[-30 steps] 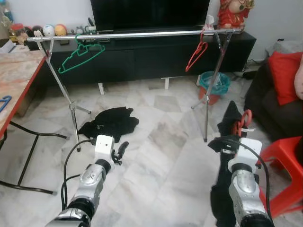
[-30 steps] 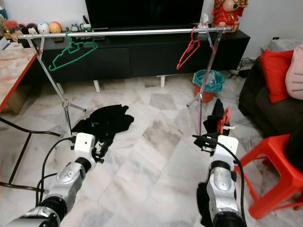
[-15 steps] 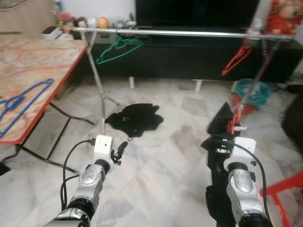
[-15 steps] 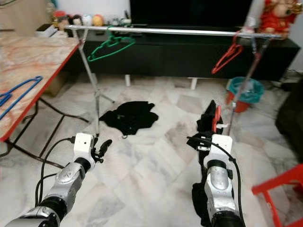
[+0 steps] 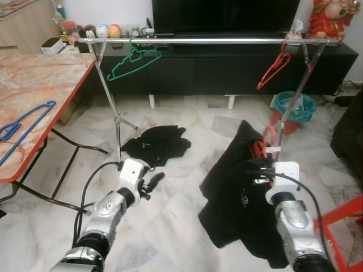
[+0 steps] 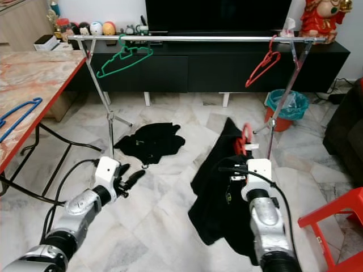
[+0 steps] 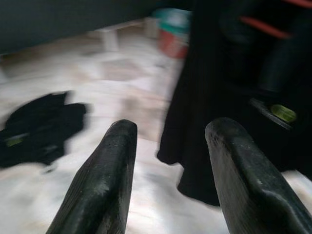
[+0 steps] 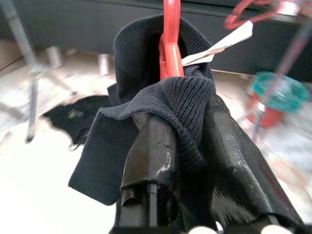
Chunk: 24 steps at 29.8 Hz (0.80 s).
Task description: Hang hanger
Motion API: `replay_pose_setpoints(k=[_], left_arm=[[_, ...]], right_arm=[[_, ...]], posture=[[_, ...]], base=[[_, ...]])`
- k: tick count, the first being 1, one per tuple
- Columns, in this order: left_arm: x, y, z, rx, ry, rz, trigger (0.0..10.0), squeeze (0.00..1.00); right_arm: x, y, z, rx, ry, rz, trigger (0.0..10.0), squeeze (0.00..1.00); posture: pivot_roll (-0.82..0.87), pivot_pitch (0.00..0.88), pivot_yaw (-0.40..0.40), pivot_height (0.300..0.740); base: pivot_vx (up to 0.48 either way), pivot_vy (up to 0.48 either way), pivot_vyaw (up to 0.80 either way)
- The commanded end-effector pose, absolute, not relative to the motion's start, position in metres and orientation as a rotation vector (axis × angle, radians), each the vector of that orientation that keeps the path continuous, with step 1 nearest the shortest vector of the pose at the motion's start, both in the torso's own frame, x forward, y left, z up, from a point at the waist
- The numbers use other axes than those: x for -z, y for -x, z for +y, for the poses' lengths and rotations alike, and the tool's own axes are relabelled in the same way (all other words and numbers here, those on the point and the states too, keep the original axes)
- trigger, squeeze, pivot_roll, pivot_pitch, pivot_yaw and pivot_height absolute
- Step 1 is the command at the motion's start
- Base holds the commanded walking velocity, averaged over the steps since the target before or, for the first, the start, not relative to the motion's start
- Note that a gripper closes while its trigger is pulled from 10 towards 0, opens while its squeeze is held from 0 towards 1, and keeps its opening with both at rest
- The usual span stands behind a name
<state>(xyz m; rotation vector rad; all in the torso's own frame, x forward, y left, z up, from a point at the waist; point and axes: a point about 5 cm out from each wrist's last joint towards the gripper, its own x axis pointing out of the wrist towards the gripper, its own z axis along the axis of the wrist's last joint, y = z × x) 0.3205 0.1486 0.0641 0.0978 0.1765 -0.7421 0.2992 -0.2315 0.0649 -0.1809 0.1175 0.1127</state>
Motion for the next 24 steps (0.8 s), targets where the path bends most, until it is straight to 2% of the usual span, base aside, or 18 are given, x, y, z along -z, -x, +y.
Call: replay_pose_setpoints(k=[1,7,10,14,15,24], left_arm=[[-0.074,-0.323,0.149,0.84,-0.105,0.173,10.0,0.0],[-0.085,-0.316,0.142,1.069,-0.127,0.211,10.0,0.0],[-0.087,-0.312,0.138,1.155,-0.136,0.237,10.0,0.0],[-0.089,-0.308,0.134,1.221,-0.137,0.259,10.0,0.0],[-0.092,-0.307,0.13,1.252,-0.13,0.257,10.0,0.0],[-0.115,-0.306,0.124,1.318,-0.081,0.202,10.0,0.0]], right_arm=[[-0.077,-0.301,-0.232,-0.187,0.202,0.077,10.0,0.0],[-0.078,-0.292,-0.243,-0.376,0.261,0.136,10.0,0.0],[-0.078,-0.283,-0.241,-0.517,0.223,0.166,10.0,0.0],[-0.078,-0.275,-0.235,-0.651,0.201,0.195,10.0,0.0],[-0.077,-0.269,-0.229,-0.75,0.188,0.218,10.0,0.0],[-0.08,-0.26,-0.218,-0.945,0.134,0.263,10.0,0.0]], posture=[[-0.07,0.0,0.023,0.74],[-0.07,0.0,0.019,0.74],[-0.07,0.0,0.017,0.74],[-0.07,0.0,0.017,0.74],[-0.07,0.0,0.017,0.74],[-0.06,0.0,0.005,0.74]], base=[[0.0,0.0,0.0],[0.0,0.0,0.0],[0.0,0.0,0.0],[0.0,0.0,0.0],[0.0,0.0,0.0],[0.0,0.0,0.0]])
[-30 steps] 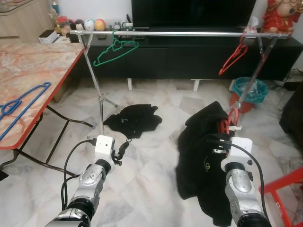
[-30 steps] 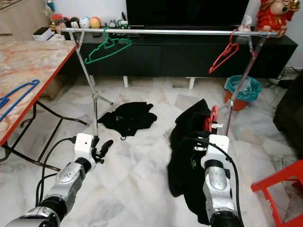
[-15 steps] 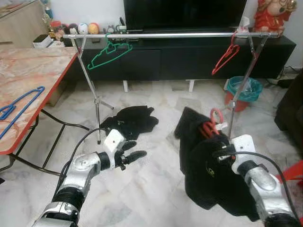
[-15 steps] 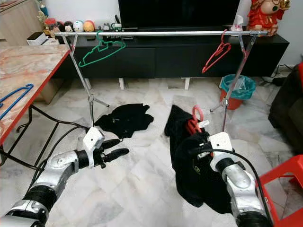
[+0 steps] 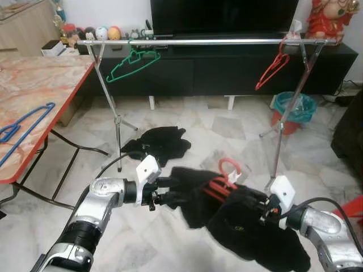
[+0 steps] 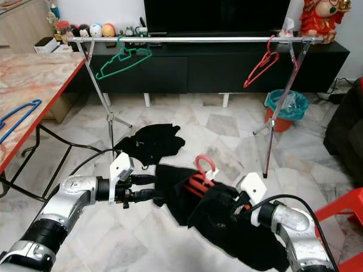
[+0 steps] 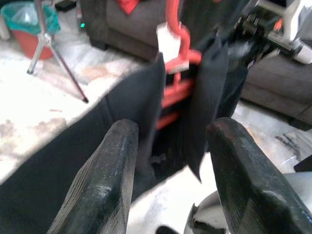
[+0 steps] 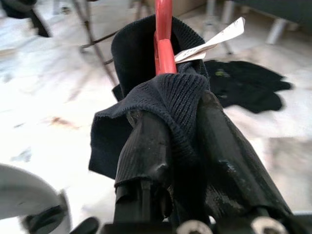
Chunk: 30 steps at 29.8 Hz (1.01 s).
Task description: Hang hanger
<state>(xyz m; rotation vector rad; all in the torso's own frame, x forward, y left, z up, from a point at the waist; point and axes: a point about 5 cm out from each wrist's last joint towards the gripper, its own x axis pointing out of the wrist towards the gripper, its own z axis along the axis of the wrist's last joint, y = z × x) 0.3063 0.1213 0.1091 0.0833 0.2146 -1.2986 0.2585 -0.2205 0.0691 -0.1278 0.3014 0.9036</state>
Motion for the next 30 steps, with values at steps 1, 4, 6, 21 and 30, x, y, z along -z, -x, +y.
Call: replay_pose_setpoints(k=[1,4,6,21,30], left_arm=[[-0.119,-0.304,0.121,1.343,-0.074,0.192,10.0,0.0],[-0.122,-0.304,0.119,1.353,-0.071,0.181,10.0,0.8],[-0.123,-0.304,0.117,1.359,-0.064,0.176,10.0,1.0],[-0.127,-0.293,0.108,1.432,-0.064,0.18,10.0,1.0],[-0.126,-0.288,0.103,1.503,-0.076,0.202,10.0,1.0]], right_arm=[[-0.082,-0.259,-0.216,-0.984,0.118,0.266,10.0,0.0],[-0.085,-0.259,-0.213,-1.025,0.111,0.265,10.0,0.0],[-0.087,-0.258,-0.211,-1.047,0.099,0.264,10.0,0.0],[-0.097,-0.249,-0.204,-1.209,0.05,0.285,10.0,0.0],[-0.102,-0.25,-0.197,-1.235,0.056,0.265,10.0,0.0]], posture=[[-0.06,0.0,0.005,0.74],[-0.06,0.0,0.001,0.74],[-0.06,0.0,-0.004,0.74],[-0.07,0.0,-0.022,0.74],[-0.07,0.0,-0.019,0.74]], base=[[0.0,0.0,0.0],[0.0,0.0,0.0],[0.0,0.0,0.0],[0.0,0.0,0.0],[0.0,0.0,0.0]])
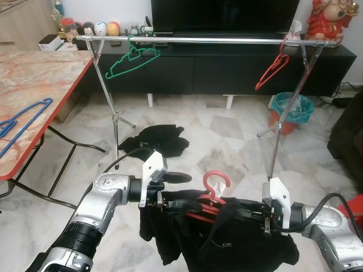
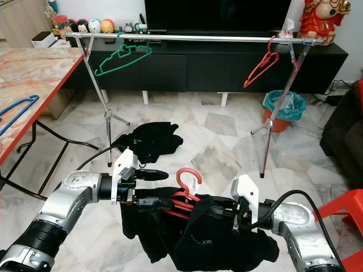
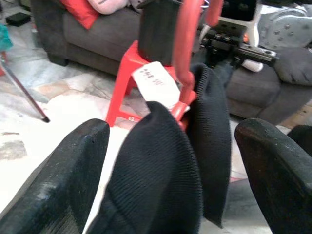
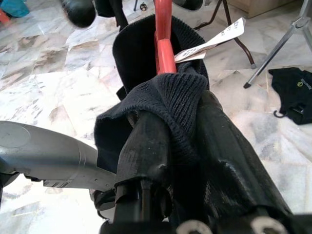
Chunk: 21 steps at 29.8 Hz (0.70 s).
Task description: Hang hanger
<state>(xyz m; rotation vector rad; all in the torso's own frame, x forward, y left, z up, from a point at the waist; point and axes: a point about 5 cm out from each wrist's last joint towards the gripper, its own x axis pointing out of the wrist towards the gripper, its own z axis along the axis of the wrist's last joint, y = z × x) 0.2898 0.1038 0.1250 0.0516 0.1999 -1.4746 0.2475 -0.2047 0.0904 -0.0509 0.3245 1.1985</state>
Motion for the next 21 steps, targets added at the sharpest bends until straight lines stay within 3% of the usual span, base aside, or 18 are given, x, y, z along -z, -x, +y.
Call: replay_pose_setpoints(k=[1,2,3,4,17,18,19,20,21], left_arm=[[-0.126,-0.287,0.102,1.507,-0.083,0.204,10.0,1.0],[-0.123,-0.287,0.101,1.504,-0.112,0.21,10.0,0.3],[-0.123,-0.287,0.101,1.504,-0.112,0.21,10.0,0.3],[-0.121,-0.286,0.1,1.508,-0.115,0.22,10.0,0.0],[-0.112,-0.28,0.083,1.53,-0.112,0.239,10.0,0.0],[-0.112,-0.28,0.083,1.53,-0.116,0.245,5.5,0.0],[-0.112,-0.28,0.083,1.53,-0.116,0.245,5.5,0.0],[-0.112,-0.279,0.083,1.532,-0.123,0.249,3.1,0.0],[-0.111,-0.279,0.083,1.534,-0.133,0.251,1.8,0.0]], right_arm=[[-0.103,-0.25,-0.197,-1.237,0.056,0.263,10.0,0.0],[-0.105,-0.251,-0.194,-1.248,0.058,0.252,10.0,0.0],[-0.105,-0.251,-0.194,-1.248,0.058,0.252,10.0,0.0],[-0.107,-0.251,-0.192,-1.258,0.059,0.244,10.0,0.0],[-0.113,-0.252,-0.18,-1.295,0.058,0.218,10.0,0.0],[-0.113,-0.252,-0.18,-1.296,0.058,0.216,10.0,0.0],[-0.113,-0.252,-0.18,-1.296,0.058,0.216,10.0,0.0],[-0.114,-0.252,-0.179,-1.296,0.058,0.215,10.0,0.0],[-0.114,-0.252,-0.179,-1.297,0.059,0.214,10.0,0.0]], posture=[[-0.07,0.0,-0.019,0.74],[-0.07,0.0,-0.019,0.74],[-0.07,0.0,-0.019,0.74],[-0.08,0.0,-0.02,0.74],[-0.07,0.0,-0.023,0.74],[-0.07,0.0,-0.023,0.74],[-0.07,0.0,-0.023,0.74],[-0.07,0.0,-0.022,0.74],[-0.07,0.0,-0.021,0.74]], base=[[0.0,0.0,0.0],[0.0,0.0,0.0],[0.0,0.0,0.0],[0.0,0.0,0.0],[0.0,0.0,0.0],[0.0,0.0,0.0],[0.0,0.0,0.0],[0.0,0.0,0.0],[0.0,0.0,0.0]])
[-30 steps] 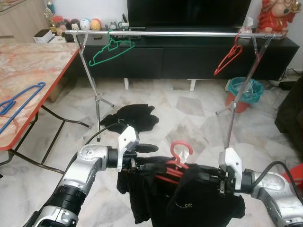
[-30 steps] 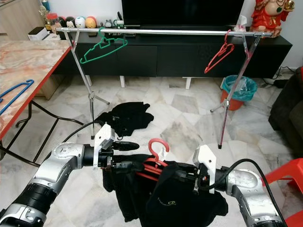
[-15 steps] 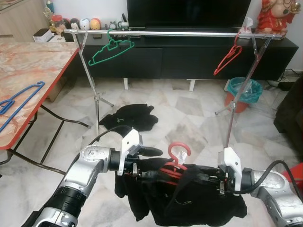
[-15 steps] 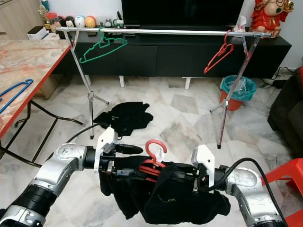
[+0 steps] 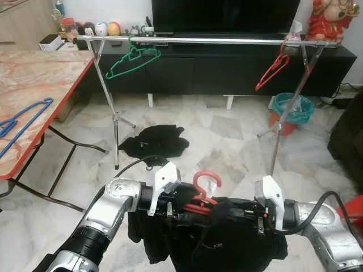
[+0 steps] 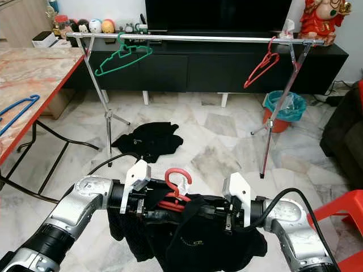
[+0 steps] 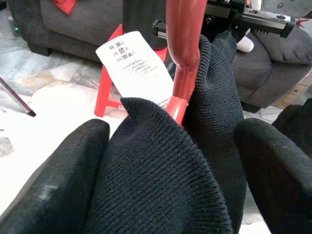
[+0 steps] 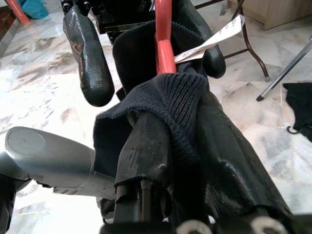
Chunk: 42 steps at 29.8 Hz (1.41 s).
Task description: Hang hanger
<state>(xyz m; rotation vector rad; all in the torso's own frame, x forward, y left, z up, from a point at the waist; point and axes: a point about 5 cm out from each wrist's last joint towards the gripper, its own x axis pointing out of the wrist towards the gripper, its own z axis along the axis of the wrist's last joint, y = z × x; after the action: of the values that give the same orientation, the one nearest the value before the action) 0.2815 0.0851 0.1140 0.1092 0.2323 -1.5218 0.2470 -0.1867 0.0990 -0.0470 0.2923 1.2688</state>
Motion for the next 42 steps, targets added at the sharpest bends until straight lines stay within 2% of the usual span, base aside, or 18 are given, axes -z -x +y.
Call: replay_pose_setpoints(k=[1,2,42], left_arm=[[-0.111,-0.279,0.084,1.534,-0.135,0.252,1.8,0.0],[-0.11,-0.279,0.085,1.535,-0.143,0.263,0.0,0.0],[-0.109,-0.268,0.089,1.649,-0.174,0.334,0.0,0.0]], right_arm=[[-0.114,-0.252,-0.179,-1.296,0.059,0.214,10.0,0.0],[-0.114,-0.253,-0.179,-1.295,0.06,0.212,10.0,0.0],[-0.118,-0.258,-0.18,-1.275,0.082,0.196,10.0,0.0]], posture=[[-0.07,0.0,-0.021,0.74],[-0.07,0.0,-0.019,0.74],[-0.07,0.0,-0.013,0.74]], base=[[0.0,0.0,0.0],[0.0,0.0,0.0],[0.0,0.0,0.0]])
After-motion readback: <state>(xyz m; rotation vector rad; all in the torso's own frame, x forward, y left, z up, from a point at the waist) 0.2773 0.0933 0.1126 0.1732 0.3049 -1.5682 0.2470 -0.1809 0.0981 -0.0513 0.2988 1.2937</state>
